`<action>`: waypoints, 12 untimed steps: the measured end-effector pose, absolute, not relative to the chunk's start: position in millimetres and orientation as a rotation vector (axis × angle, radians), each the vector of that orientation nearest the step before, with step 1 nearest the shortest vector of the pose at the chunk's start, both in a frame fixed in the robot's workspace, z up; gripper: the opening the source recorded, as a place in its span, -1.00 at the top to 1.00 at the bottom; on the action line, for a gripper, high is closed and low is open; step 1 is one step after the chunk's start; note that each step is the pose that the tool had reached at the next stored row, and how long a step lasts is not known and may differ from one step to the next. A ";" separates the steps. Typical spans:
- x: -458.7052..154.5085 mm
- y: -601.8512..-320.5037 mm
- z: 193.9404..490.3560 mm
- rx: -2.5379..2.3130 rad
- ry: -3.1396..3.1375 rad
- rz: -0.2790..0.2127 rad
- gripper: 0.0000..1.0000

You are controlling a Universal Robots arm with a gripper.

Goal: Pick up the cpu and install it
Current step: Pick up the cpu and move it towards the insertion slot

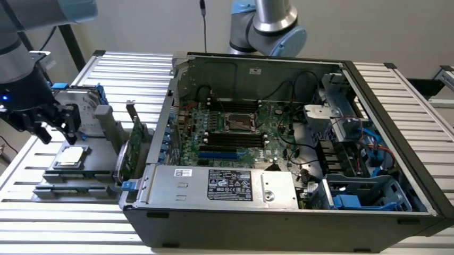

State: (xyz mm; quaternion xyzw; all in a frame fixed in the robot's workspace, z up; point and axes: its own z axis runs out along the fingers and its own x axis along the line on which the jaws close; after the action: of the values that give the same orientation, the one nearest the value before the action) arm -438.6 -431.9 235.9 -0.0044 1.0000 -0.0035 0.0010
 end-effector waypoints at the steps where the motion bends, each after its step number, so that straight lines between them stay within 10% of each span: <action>1: -438.6 -433.1 233.9 -0.015 3.139 -0.009 -0.19; 12: -438.6 -439.9 221.3 -0.017 3.139 0.008 -0.19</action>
State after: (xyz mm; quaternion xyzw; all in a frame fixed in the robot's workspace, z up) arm -438.6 -439.9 221.3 -0.0053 1.0000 0.0024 0.0012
